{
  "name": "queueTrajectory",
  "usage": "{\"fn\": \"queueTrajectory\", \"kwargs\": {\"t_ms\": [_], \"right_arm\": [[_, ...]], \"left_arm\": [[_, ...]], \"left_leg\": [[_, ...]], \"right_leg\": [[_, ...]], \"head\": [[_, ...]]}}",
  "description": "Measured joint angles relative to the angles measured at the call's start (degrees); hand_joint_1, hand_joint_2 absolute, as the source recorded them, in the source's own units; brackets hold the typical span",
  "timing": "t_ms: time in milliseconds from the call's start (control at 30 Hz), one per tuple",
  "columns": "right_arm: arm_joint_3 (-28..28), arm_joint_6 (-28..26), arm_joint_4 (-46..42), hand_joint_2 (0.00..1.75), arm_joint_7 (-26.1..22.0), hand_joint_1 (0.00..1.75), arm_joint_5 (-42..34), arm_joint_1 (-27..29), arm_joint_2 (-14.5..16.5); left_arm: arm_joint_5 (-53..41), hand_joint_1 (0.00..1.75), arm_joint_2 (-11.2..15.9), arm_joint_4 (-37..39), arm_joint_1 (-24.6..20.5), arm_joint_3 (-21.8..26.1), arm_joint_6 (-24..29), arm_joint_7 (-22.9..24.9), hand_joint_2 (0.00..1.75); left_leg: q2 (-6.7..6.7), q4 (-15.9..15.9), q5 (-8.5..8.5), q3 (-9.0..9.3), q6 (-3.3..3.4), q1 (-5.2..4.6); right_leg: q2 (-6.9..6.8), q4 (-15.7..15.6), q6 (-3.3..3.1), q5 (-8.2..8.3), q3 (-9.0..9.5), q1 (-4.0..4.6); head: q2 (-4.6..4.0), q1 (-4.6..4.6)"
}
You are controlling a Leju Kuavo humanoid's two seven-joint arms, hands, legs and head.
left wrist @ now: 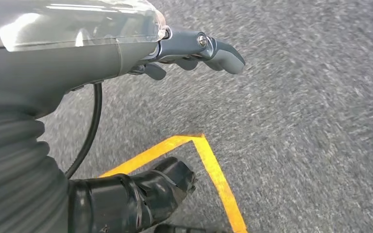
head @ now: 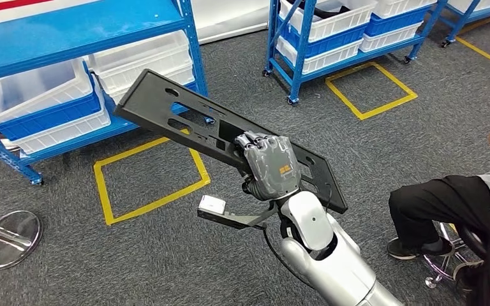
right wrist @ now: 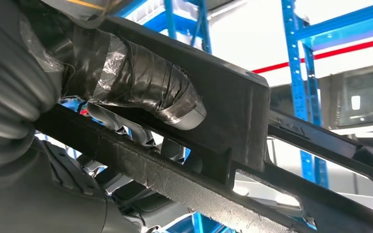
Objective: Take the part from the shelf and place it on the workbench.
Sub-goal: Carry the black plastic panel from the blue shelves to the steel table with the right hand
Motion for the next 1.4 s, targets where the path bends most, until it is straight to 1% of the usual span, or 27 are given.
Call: {"fn": "queueTrajectory", "kwargs": {"t_ms": [33,100,167,200,267,333,400,433,467,500,533,600,667,700,767,833,867,933,967,1000,1033,1067,1133,1200,1267,1333,1400], "right_arm": [[-0.01,-0.10,-0.03,1.75,-0.05,1.75,-0.01,0.09,-0.01],[-0.11,-0.75,-0.25,1.75,-0.27,1.75,-0.09,0.25,-0.01],[-0.34,-1.86,-0.62,1.75,-0.56,1.75,-0.31,0.56,-0.01],[-0.51,-2.41,-0.83,1.75,-0.70,1.75,-0.46,0.89,-0.02],[-1.04,-3.40,-1.36,1.75,-0.99,1.75,-0.73,1.92,-0.11],[-1.65,-4.47,-1.99,1.75,-1.35,1.75,-0.92,2.91,-0.28],[-2.17,-5.59,-2.66,1.75,-1.81,1.75,-1.09,3.64,-0.40],[-2.39,-5.99,-2.94,1.75,-2.02,1.75,-1.15,4.07,-0.44],[-2.60,-6.27,-3.20,1.75,-2.17,1.75,-1.23,4.59,-0.50],[-2.76,-6.41,-3.41,1.75,-2.29,1.75,-1.31,5.08,-0.58],[-2.90,-6.47,-3.62,1.75,-2.38,1.75,-1.37,5.47,-0.67],[-3.15,-6.70,-4.14,1.75,-2.68,1.75,-1.45,5.91,-0.77],[-3.33,-7.28,-4.79,1.75,-3.19,1.75,-1.54,6.33,-0.76],[-3.40,-7.70,-5.09,1.75,-3.49,1.75,-1.59,6.76,-0.75],[-3.48,-8.51,-5.72,1.75,-4.04,1.75,-1.70,8.14,-0.74],[-3.50,-9.11,-6.33,1.75,-4.43,1.75,-1.74,9.50,-0.69],[-3.50,-9.34,-6.57,1.75,-4.56,1.75,-1.75,9.97,-0.66],[-3.50,-9.70,-6.80,1.75,-4.72,1.75,-1.75,10.67,-0.61],[-3.50,-9.82,-6.85,1.75,-4.76,1.75,-1.75,11.11,-0.60],[-3.50,-9.94,-6.96,1.75,-4.82,1.75,-1.75,11.63,-0.60],[-3.50,-10.07,-7.14,1.75,-4.90,1.75,-1.75,12.16,-0.60],[-3.50,-10.22,-7.42,1.75,-5.00,1.75,-1.75,12.64,-0.60],[-3.50,-10.55,-8.08,1.75,-5.16,1.75,-1.75,13.23,-0.56],[-3.50,-10.84,-8.56,1.75,-5.21,1.75,-1.75,13.54,-0.51],[-3.50,-11.00,-8.74,1.75,-5.23,1.75,-1.77,13.94,-0.49],[-3.50,-11.07,-8.88,1.75,-5.23,1.75,-1.82,14.35,-0.50],[-3.51,-11.14,-9.03,1.75,-5.25,1.75,-1.86,14.52,-0.51]], "left_arm": [[0.00,0.00,0.01,0.00,0.00,0.00,0.00,0.01,1.75],[0.01,0.00,0.07,0.00,0.01,0.01,0.01,0.02,1.75],[-0.02,0.00,0.15,0.00,0.00,0.01,0.05,0.01,1.75],[-0.02,0.00,0.18,0.00,-0.05,0.01,0.07,0.00,1.75],[-0.03,0.00,0.13,0.00,-0.21,0.00,0.09,0.03,1.75],[-0.01,0.00,0.07,0.00,-0.13,0.01,0.10,0.14,1.75],[0.00,0.00,0.09,0.00,0.00,0.02,0.07,0.27,1.75],[-0.01,0.00,0.13,0.00,0.03,0.02,0.04,0.30,1.75],[-0.01,0.00,0.16,0.00,0.04,0.02,0.02,0.32,1.75],[-0.01,0.00,0.18,0.01,0.04,0.02,0.00,0.32,1.75],[-0.02,0.00,0.19,0.01,0.03,0.02,0.00,0.32,1.75],[-0.03,0.00,0.19,0.02,-0.01,0.02,0.00,0.30,1.75],[-0.02,0.00,0.19,0.01,-0.04,0.02,0.01,0.24,1.75],[-0.02,0.00,0.20,0.01,-0.05,0.02,0.01,0.20,1.75],[-0.01,0.00,0.20,0.01,-0.10,0.03,0.01,0.15,1.75],[-0.01,0.00,0.20,0.01,-0.12,0.04,0.02,0.08,1.75],[-0.01,0.00,0.20,0.01,-0.10,0.05,0.02,0.05,1.75],[-0.01,0.00,0.20,0.01,0.01,0.06,0.02,0.01,1.75],[0.00,0.00,0.20,0.02,0.06,0.07,0.04,0.01,1.75],[0.01,0.00,0.21,0.02,0.10,0.08,0.08,0.01,1.75],[0.01,0.00,0.21,0.02,0.11,0.09,0.14,0.03,1.75],[0.01,0.00,0.23,0.01,0.12,0.10,0.22,0.07,1.75],[0.00,0.00,0.33,0.01,0.13,0.11,0.34,0.14,1.75],[-0.02,0.00,0.46,0.02,0.05,0.12,0.48,0.16,1.75],[-0.06,0.00,0.49,0.02,-0.10,0.11,0.60,0.17,1.75],[-0.11,0.00,0.42,0.02,-0.12,0.11,0.69,0.19,1.75],[-0.13,0.00,0.40,0.02,-0.01,0.13,0.76,0.19,1.75]], "left_leg": [[-0.13,-2.14,1.74,0.94,0.15,0.00],[-1.51,-9.84,5.74,4.47,0.74,0.01],[-3.01,-14.92,7.19,6.67,1.26,-0.04],[-3.31,-15.50,7.01,6.88,1.43,-0.11],[-2.55,-16.04,7.27,7.03,1.92,-0.06],[-1.59,-16.73,7.69,7.36,2.65,0.16],[-0.56,-16.97,7.80,7.46,3.12,0.10],[-0.03,-16.92,7.76,7.43,3.24,0.02],[0.50,-16.85,7.69,7.41,3.28,-0.04],[1.01,-16.76,7.60,7.41,3.29,-0.07],[1.48,-16.63,7.48,7.42,3.23,-0.07],[2.35,-16.22,7.07,7.43,2.88,-0.15],[3.03,-15.74,6.64,7.42,2.31,-0.43],[3.35,-15.68,6.54,7.45,2.02,-0.54],[3.80,-15.72,6.32,7.61,1.44,-0.47],[2.72,-14.14,4.78,7.11,0.91,-0.28],[1.78,-11.83,3.24,6.11,0.71,-0.20],[0.43,-4.48,-0.26,2.84,0.47,-0.14],[0.19,-1.40,-1.17,1.34,0.42,-0.13],[0.08,0.02,-1.06,0.56,0.44,-0.14],[-0.01,-0.90,0.18,0.84,0.55,-0.14],[-0.26,-3.74,2.20,2.02,0.75,-0.14],[-2.10,-11.40,5.73,5.34,1.42,-0.15],[-3.56,-15.36,6.73,7.08,1.92,-0.27],[-3.10,-15.88,6.82,7.29,2.20,-0.36],[-2.05,-16.65,7.32,7.62,2.83,-0.13],[-0.84,-17.18,7.65,7.84,3.40,-0.01]], "right_leg": [[0.56,0.06,0.00,0.00,0.03,0.02],[1.62,0.18,0.09,0.01,0.04,0.07],[2.44,0.32,0.50,0.17,-0.31,0.07],[2.78,0.29,0.85,0.33,-0.54,0.01],[3.21,0.25,1.58,0.48,-0.80,-0.11],[1.85,2.18,2.08,-0.97,-1.69,0.07],[-0.24,8.42,2.36,-4.40,-4.55,0.12],[-0.72,12.04,2.47,-5.95,-6.23,0.05],[-0.95,14.62,2.55,-6.70,-7.39,-0.02],[-1.08,15.25,2.59,-6.42,-7.60,-0.09],[-1.28,13.65,2.57,-5.16,-6.68,-0.15],[-2.84,6.43,2.30,-2.08,-2.72,0.00],[-4.10,1.33,1.84,-0.86,-0.12,0.39],[-4.14,0.76,1.61,-1.07,0.09,0.63],[-3.19,0.51,1.07,-0.85,0.14,0.60],[-2.47,0.11,0.42,-0.58,0.37,0.31],[-2.13,-0.04,0.15,-0.44,0.47,0.17],[-1.31,-0.05,-0.14,-0.35,0.38,0.24],[-0.79,-0.03,-0.19,-0.34,0.37,0.31],[-0.25,0.01,-0.20,-0.35,0.38,0.37],[0.31,0.06,-0.20,-0.35,0.39,0.40],[0.90,0.12,-0.20,-0.35,0.41,0.41],[2.02,0.29,-0.07,-0.33,0.30,0.39],[2.89,0.39,0.43,-0.15,-0.08,0.26],[3.65,0.20,1.18,0.17,-0.33,0.16],[2.70,1.29,1.74,-0.69,-0.91,0.28],[0.35,6.58,2.09,-3.92,-3.32,0.29]], "head": [[0.00,-0.01],[0.00,0.01],[0.00,0.04],[0.00,0.04],[0.00,0.05],[0.00,0.26],[0.00,0.49],[0.00,0.54],[0.00,0.55],[0.00,0.55],[0.00,0.55],[0.00,0.55],[0.00,0.50],[0.00,0.48],[0.00,0.46],[0.00,0.44],[0.00,0.41],[0.00,0.37],[0.00,0.36],[0.00,0.36],[0.00,0.36],[0.00,0.36],[0.00,0.38],[0.00,0.37],[0.00,0.38],[0.00,0.48],[0.00,0.64]]}}
